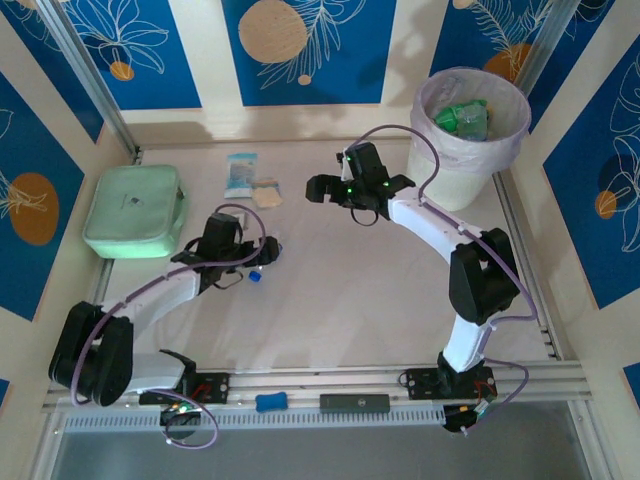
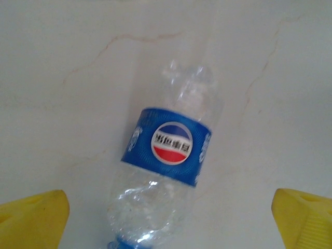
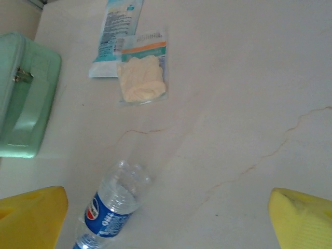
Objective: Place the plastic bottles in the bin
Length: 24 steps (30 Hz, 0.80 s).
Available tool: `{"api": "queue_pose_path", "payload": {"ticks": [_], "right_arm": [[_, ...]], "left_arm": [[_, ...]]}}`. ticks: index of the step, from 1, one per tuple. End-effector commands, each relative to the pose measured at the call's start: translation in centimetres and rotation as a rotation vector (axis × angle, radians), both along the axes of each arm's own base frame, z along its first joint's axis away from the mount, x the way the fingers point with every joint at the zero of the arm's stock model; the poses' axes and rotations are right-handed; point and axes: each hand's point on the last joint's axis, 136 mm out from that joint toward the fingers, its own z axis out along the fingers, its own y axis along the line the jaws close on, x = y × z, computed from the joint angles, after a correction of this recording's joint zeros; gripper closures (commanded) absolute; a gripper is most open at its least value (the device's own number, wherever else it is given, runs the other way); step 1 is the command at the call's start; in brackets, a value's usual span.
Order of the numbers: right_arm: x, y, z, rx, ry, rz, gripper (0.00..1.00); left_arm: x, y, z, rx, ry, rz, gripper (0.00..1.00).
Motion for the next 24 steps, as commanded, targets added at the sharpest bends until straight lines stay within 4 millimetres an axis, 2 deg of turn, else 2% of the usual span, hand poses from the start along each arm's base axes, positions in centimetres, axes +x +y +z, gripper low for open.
{"api": "queue_pose_path", "payload": {"ticks": [1, 8, 19, 22, 24], "right_arm": [[0.1, 1.4, 0.9, 0.116, 0.01, -0.009, 0.01], [0.4, 1.7, -0.1, 0.141, 0.057, -0.009, 0.01], [0.4, 1.1, -0.7, 0.18, 0.092, -0.017, 0.01], [0.3, 0.8, -1.0, 0.187, 0.1, -0.019, 0.01], [0.3, 0.6, -1.2, 0.19, 0.102, -0.021, 0.01]], "left_arm": [[-0.6, -0.6, -0.9, 0.058, 0.053, -0.095, 0.01], [-0.3, -1.7, -2.3, 0.077, 0.114, -0.161, 0.08], [0.8, -2.2, -4.4, 0.136, 0.147, -0.167, 0.22], [0.9, -2.3, -4.9, 0.152, 0.158, -0.172, 0.29], [0.8, -2.4, -5.2, 0.157, 0.164, -0.173, 0.38]]}}
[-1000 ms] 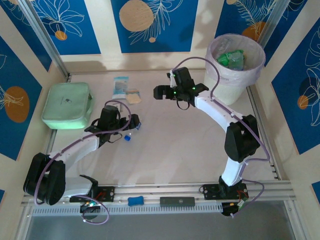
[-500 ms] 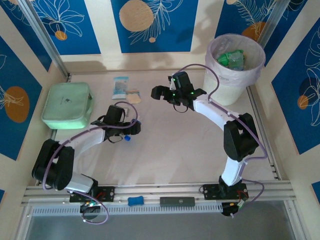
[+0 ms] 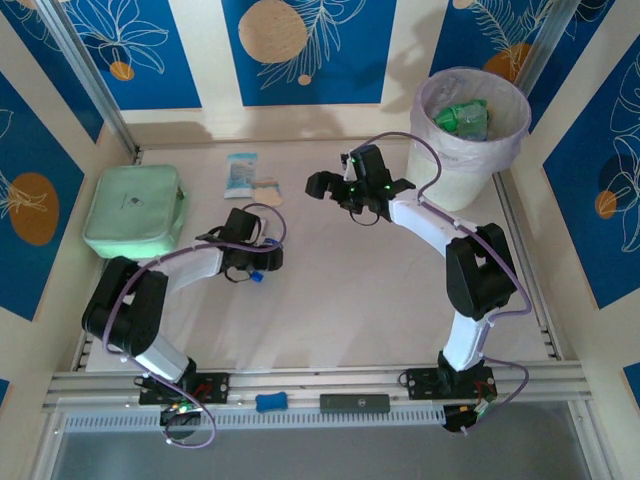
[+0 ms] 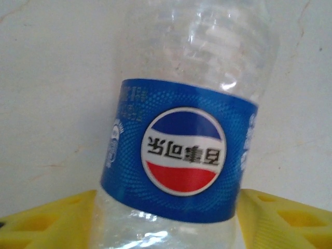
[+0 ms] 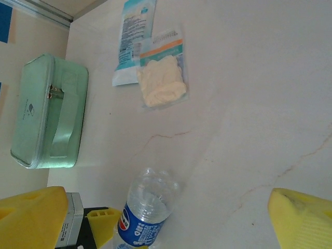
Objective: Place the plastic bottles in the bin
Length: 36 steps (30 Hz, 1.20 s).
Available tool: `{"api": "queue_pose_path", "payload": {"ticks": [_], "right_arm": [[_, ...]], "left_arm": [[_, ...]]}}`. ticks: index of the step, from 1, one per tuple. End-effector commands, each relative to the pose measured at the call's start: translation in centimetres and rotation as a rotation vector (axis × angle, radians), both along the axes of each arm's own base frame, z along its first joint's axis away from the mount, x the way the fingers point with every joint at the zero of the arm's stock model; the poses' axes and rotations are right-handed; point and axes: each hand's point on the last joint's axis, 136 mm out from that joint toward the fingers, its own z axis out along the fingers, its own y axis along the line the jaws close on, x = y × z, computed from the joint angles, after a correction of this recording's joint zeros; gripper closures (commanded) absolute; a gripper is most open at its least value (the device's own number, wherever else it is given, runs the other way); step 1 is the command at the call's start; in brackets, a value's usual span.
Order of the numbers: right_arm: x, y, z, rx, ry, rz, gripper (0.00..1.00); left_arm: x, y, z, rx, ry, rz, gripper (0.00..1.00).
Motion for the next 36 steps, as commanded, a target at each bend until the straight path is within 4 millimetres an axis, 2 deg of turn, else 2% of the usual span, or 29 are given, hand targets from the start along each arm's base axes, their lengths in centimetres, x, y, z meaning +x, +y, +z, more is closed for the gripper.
{"api": "queue_pose_path", "payload": {"ticks": [1, 3, 5, 11, 17, 27, 31, 36], "right_arm": [[-0.2, 0.1, 0.0, 0.034, 0.013, 0.012, 0.01], [-0.2, 0.1, -0.1, 0.048, 0.02, 0.014, 0.01], [0.0, 0.1, 0.1, 0.063, 0.023, 0.017, 0.01], [-0.1, 0.2, 1.5, 0.086, -0.002, 0.03, 0.01], [-0.4, 0.2, 3.6, 0.134, -0.036, 0.058, 0.01], [-1.4, 1.7, 8.6, 0.282, -0.136, 0.179, 0.01], [-2.0, 3.1, 9.7, 0.324, -0.164, 0.241, 0.01], [-2.7, 4.7, 10.0, 0.317, -0.186, 0.297, 0.01]], "left_arm": [[0.2, -0.4, 0.1, 0.024, -0.004, -0.022, 0.43], [0.1, -0.6, 0.1, 0.025, -0.006, -0.023, 0.53], [0.0, -0.7, 0.3, 0.019, -0.012, -0.022, 0.59], [0.1, -1.0, 1.8, -0.016, -0.054, -0.012, 0.61], [0.8, -1.8, 5.3, -0.102, -0.136, 0.002, 0.63], [2.3, -4.3, 13.3, -0.317, -0.332, -0.035, 0.64], [2.3, -5.3, 15.2, -0.379, -0.371, -0.079, 0.64], [1.7, -6.3, 16.4, -0.447, -0.391, -0.132, 0.65]]}}
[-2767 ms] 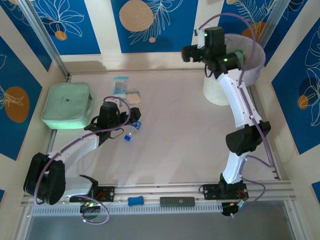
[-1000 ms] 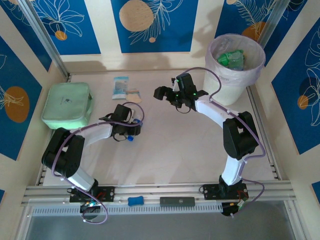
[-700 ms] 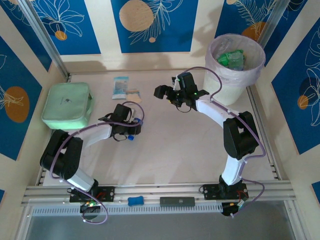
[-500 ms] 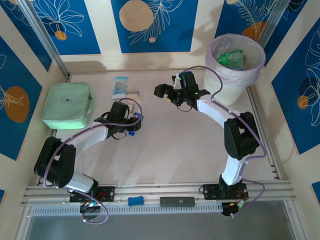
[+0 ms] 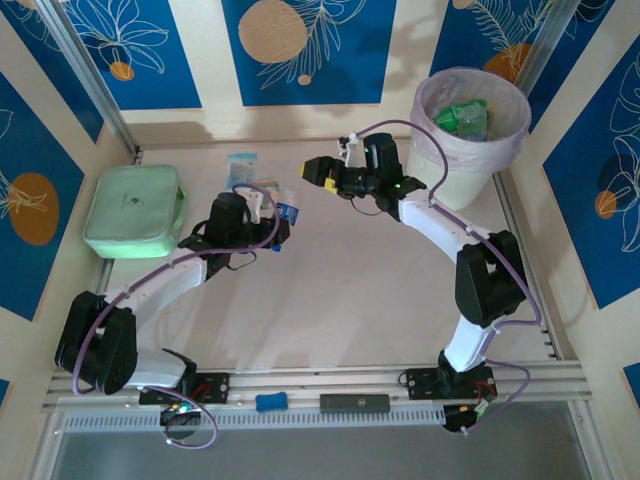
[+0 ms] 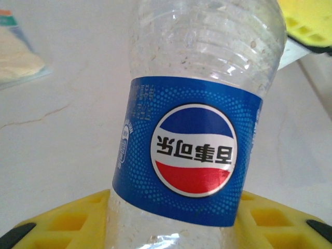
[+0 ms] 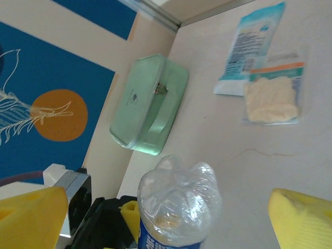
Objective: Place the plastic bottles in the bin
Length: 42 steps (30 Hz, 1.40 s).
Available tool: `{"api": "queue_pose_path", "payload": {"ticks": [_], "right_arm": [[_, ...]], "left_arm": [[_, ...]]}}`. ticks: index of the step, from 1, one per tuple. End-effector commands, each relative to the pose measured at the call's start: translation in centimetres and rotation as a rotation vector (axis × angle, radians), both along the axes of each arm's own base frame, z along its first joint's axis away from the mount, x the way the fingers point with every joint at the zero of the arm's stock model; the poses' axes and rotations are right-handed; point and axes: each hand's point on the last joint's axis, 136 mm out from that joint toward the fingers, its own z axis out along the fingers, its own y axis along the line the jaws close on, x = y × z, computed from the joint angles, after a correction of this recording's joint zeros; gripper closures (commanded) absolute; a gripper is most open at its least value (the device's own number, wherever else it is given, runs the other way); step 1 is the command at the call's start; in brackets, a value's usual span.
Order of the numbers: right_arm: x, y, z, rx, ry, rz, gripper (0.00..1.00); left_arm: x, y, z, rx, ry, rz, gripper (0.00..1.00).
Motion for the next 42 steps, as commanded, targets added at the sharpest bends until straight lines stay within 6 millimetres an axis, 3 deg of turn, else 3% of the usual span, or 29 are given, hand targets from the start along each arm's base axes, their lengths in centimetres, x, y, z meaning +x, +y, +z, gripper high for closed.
{"api": "queue_pose_path", "payload": {"ticks": [1, 9, 16, 25, 27, 33, 37, 42], "right_arm": [[-1.0, 1.6, 1.5, 0.021, -0.05, 0.073, 0.01], [-1.4, 3.5, 0.5, 0.005, -0.04, 0.117, 0.03], [-1.5, 3.8, -0.8, -0.013, -0.006, 0.123, 0.1], [-1.6, 3.9, -0.7, -0.002, -0.013, 0.136, 0.45], [-1.6, 3.9, -0.6, 0.001, -0.015, 0.136, 0.47], [-1.3, 3.2, -0.9, -0.007, -0.011, 0.112, 0.49], [-0.3, 1.5, -1.2, -0.037, -0.011, 0.061, 0.49], [1.4, -2.8, 0.2, -0.098, -0.06, -0.049, 0.5]], "left_arm": [[-0.4, -1.8, 3.6, -0.104, -0.081, -0.079, 0.65], [-0.8, -2.4, 4.5, -0.148, -0.108, -0.117, 0.65], [-0.7, -2.5, 5.2, -0.18, -0.125, -0.112, 0.65], [-0.6, -2.6, 4.9, -0.19, -0.113, -0.105, 0.62], [-0.6, -2.6, 4.8, -0.191, -0.107, -0.102, 0.54], [-0.5, -2.1, 4.7, -0.189, -0.104, -0.07, 0.14], [-0.5, -1.3, 4.5, -0.17, -0.108, -0.03, 0.11], [0.2, 1.9, 2.9, -0.127, -0.085, 0.126, 0.0]]}}
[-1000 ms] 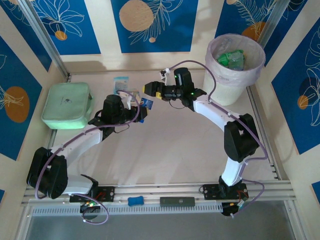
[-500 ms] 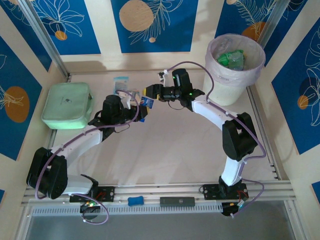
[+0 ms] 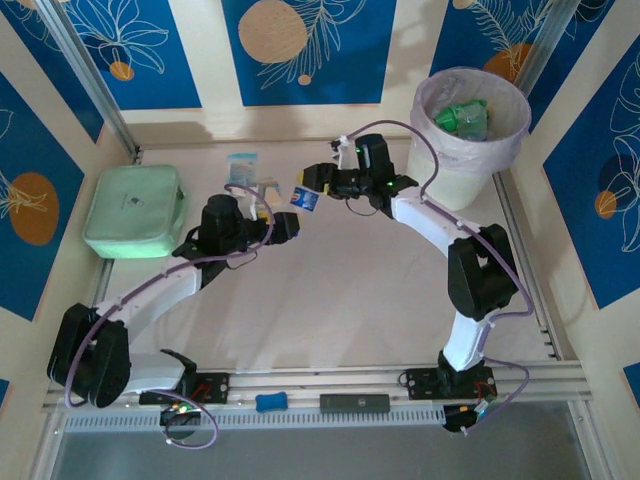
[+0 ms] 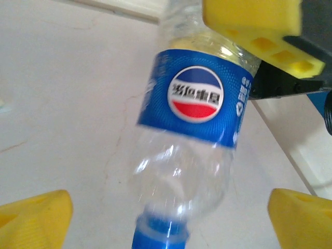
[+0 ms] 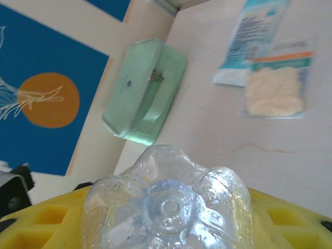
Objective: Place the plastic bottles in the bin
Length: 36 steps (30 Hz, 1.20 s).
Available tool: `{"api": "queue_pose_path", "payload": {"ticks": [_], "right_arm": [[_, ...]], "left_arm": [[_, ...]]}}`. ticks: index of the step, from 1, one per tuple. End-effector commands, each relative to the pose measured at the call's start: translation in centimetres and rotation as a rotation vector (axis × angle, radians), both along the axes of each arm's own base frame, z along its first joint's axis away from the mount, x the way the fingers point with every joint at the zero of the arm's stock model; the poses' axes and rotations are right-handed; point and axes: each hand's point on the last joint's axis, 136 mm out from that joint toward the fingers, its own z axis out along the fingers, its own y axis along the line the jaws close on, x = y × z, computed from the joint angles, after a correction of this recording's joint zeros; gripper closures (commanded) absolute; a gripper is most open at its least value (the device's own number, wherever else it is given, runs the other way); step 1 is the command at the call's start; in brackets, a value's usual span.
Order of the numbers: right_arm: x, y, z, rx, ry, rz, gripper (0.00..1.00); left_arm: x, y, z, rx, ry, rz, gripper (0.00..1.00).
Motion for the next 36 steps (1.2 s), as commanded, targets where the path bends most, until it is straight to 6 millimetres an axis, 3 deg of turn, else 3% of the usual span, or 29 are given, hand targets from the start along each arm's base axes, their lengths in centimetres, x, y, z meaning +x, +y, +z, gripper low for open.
{"api": "queue_pose_path", "payload": {"ticks": [1, 5, 9, 14, 23, 30, 36], "right_arm": [[0.7, -3.7, 2.4, -0.06, -0.072, -0.083, 0.49], [2.1, -8.2, 5.2, -0.154, -0.156, -0.2, 0.5], [3.2, -12.9, 8.8, -0.231, -0.25, -0.318, 0.49], [4.1, -18.7, 14.6, -0.28, -0.37, -0.455, 0.5], [4.4, -26.5, 23.6, -0.413, -0.581, -0.682, 0.5], [6.0, -30.8, 27.1, -0.552, -0.695, -0.851, 0.5], [10.4, -33.8, 26.5, -0.629, -0.665, -0.929, 0.5]], "left_arm": [[0.7, 2.9, -1.2, 0.028, 0.029, 0.145, 0.0], [1.3, 6.3, -3.8, 0.029, 0.125, 0.286, 0.0], [1.3, 7.9, -6.1, 0.0, 0.209, 0.346, 0.0], [1.5, 7.9, -7.6, -0.01, 0.247, 0.351, 0.0], [1.8, 7.3, -8.1, -0.027, 0.252, 0.334, 0.0], [1.9, 6.6, -8.1, -0.014, 0.248, 0.313, 0.0], [1.7, 6.0, -8.0, -0.007, 0.242, 0.296, 0.0]]}}
